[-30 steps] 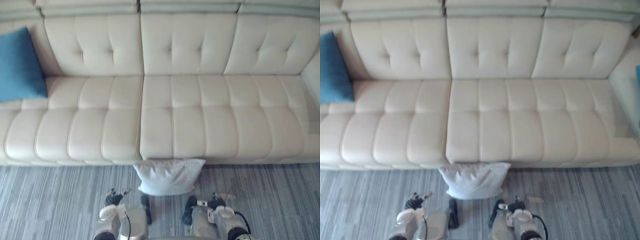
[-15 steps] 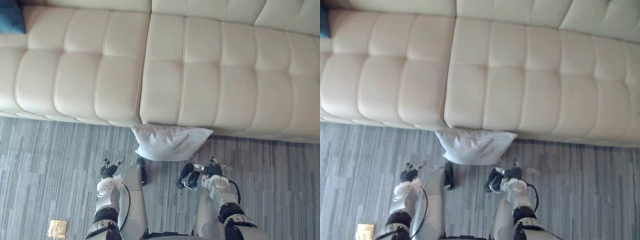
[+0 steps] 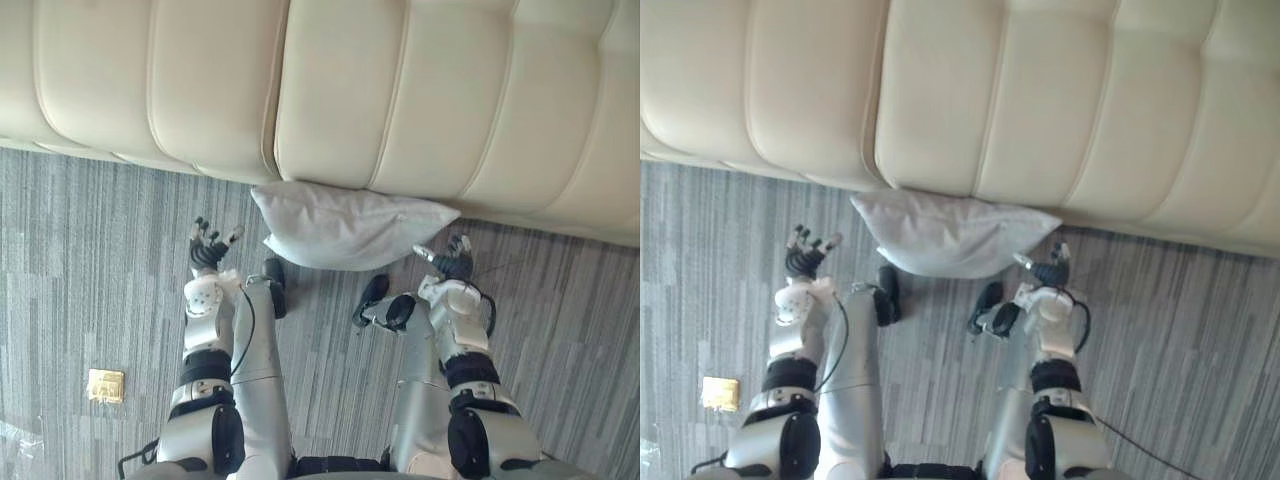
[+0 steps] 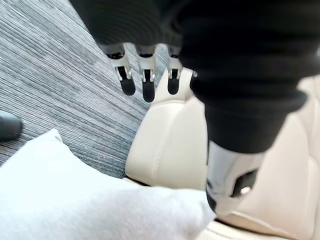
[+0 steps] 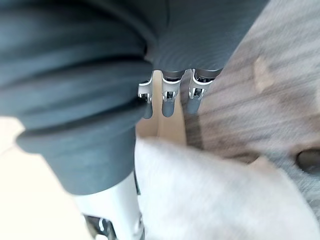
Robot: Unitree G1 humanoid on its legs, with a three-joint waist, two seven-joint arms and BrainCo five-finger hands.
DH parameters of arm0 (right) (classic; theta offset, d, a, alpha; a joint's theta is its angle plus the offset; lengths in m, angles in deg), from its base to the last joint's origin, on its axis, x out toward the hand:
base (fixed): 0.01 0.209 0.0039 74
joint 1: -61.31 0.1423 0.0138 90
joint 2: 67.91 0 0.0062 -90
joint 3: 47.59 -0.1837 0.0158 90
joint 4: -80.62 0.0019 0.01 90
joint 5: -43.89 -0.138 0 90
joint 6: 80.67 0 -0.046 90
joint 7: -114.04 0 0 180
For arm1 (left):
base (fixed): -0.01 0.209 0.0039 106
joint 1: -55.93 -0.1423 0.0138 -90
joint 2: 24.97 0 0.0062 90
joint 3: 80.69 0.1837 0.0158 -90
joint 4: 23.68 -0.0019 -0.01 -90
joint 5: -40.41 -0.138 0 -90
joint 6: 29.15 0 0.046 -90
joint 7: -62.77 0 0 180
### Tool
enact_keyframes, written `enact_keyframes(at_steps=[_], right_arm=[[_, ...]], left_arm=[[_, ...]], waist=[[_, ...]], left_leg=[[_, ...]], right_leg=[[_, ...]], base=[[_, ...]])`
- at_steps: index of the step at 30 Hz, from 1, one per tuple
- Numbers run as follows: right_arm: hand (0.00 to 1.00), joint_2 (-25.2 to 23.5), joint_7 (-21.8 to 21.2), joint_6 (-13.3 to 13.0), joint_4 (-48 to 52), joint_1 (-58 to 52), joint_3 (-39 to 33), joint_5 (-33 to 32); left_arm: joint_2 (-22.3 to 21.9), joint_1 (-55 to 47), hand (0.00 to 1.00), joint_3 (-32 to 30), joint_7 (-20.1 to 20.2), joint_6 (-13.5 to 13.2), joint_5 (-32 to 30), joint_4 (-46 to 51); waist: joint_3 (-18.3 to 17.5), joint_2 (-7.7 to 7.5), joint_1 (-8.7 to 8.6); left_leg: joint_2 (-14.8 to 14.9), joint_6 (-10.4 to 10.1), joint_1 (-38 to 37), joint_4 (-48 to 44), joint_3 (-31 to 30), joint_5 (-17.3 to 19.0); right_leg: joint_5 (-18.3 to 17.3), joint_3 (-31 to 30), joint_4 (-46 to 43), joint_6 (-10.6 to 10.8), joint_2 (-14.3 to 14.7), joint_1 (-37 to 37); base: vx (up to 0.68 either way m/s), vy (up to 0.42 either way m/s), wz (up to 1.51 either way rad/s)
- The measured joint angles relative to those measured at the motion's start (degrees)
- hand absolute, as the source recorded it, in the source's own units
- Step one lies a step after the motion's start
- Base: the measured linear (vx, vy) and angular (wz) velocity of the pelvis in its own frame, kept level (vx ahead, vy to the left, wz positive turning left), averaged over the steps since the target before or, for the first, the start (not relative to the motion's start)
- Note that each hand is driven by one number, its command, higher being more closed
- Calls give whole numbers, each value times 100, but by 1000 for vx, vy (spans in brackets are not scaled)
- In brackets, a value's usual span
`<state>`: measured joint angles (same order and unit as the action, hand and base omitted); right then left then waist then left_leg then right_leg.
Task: Pick up cushions and gather them together orderly.
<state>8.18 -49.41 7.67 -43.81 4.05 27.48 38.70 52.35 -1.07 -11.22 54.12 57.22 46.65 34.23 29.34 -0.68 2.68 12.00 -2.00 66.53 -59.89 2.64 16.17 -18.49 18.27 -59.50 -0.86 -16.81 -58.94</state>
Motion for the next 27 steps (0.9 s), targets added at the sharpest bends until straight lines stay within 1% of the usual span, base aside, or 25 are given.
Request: enact_keyframes(at_steps=[3, 6, 8, 10, 11, 14, 16, 17, 18, 19, 21, 23, 27], right_arm=[[0, -185, 83, 0, 42, 198, 82, 1], [0, -277, 190, -14, 231, 292, 243, 2], [0, -350, 228, -13, 228, 382, 227, 5], [0, -402, 305, -10, 206, 596, 145, 15], [0, -417, 333, -10, 206, 639, 139, 20], [0, -491, 507, 12, 193, 1035, -255, 60], [0, -482, 657, 45, 191, 1239, -543, 74], [0, -476, 709, 56, 191, 1281, -593, 80], [0, -444, 846, 83, 191, 1404, -765, 138], [0, -390, 937, 109, 192, 1500, -901, 241], [0, -324, 1054, 158, 192, 1619, -1038, 370], [0, -256, 1127, 197, 192, 1753, -1207, 506], [0, -69, 1169, 239, 165, 2205, -1590, 530]], left_arm=[[-34, 245, 0, 190, -8, 16, -5, 10], [-189, 486, 0, 192, -78, 18, -50, 146], [-204, 671, 0, 193, -137, 18, -64, 152], [-235, 930, 0, 170, -185, 21, -129, 127], [-234, 986, 0, 161, -237, 21, -157, 102], [-261, 1474, 0, -188, -517, 69, -429, -158], [-268, 1625, 0, -499, -645, 125, -607, -263], [-269, 1640, 0, -556, -695, 141, -634, -269], [-268, 1686, 0, -751, -825, 161, -731, -275], [-269, 1696, 0, -889, -926, 169, -754, -301], [-242, 1721, 0, -988, -1024, 181, -784, -320], [-242, 1757, 0, -993, -1037, 183, -787, -320], [-293, 2029, 0, -921, -1102, 177, -784, -354]], waist=[[1, -3, -18], [31, -3, -81], [103, -20, -113], [130, -55, -205], [136, -62, -221], [169, -75, -271], [245, -86, -299], [245, -86, -304], [247, -83, -310], [247, -84, -313], [247, -84, -316], [247, -83, -316], [248, -83, -310]], left_leg=[[-3, 6, 73, 104, 43, -86], [0, -7, 155, 215, 81, -157], [6, -19, 159, 237, 74, -164], [-1, -50, 268, 305, 79, -217], [-1, -54, 292, 314, 78, -230], [18, -105, 565, 368, 5, -318], [28, -124, 579, 426, -12, -351], [29, -127, 595, 456, -11, -367], [34, -134, 630, 557, -9, -426], [50, -140, 663, 653, -13, -476], [47, -155, 676, 777, -2, -544], [27, -154, 685, 930, 5, -641], [-49, -156, 776, 1246, -12, -858]], right_leg=[[42, -18, 84, 12, 15, -105], [82, -37, 166, 13, 47, -227], [82, -58, 174, 13, 72, -243], [82, -99, 181, 14, 96, -388], [82, -99, 182, 14, 99, -416], [87, -85, 225, 9, 179, -667], [92, -52, 264, 2, 193, -676], [102, -45, 287, 4, 197, -691], [180, -27, 376, 30, 217, -733], [224, -21, 489, 12, 273, -760], [285, -12, 595, 43, 293, -787], [347, 23, 704, 27, 296, -797], [450, 50, 904, 38, 313, -890]], base=[[-16, -39, -2], [-1, -22, -3], [-3, -42, 1], [-19, -65, 2], [-24, -61, 1], [-26, -43, -2], [-10, -17, 0], [-20, -30, -1], [-18, -21, -5], [-14, -15, -5], [-3, -3, -2], [-5, -6, 7], [-13, 0, 13]])
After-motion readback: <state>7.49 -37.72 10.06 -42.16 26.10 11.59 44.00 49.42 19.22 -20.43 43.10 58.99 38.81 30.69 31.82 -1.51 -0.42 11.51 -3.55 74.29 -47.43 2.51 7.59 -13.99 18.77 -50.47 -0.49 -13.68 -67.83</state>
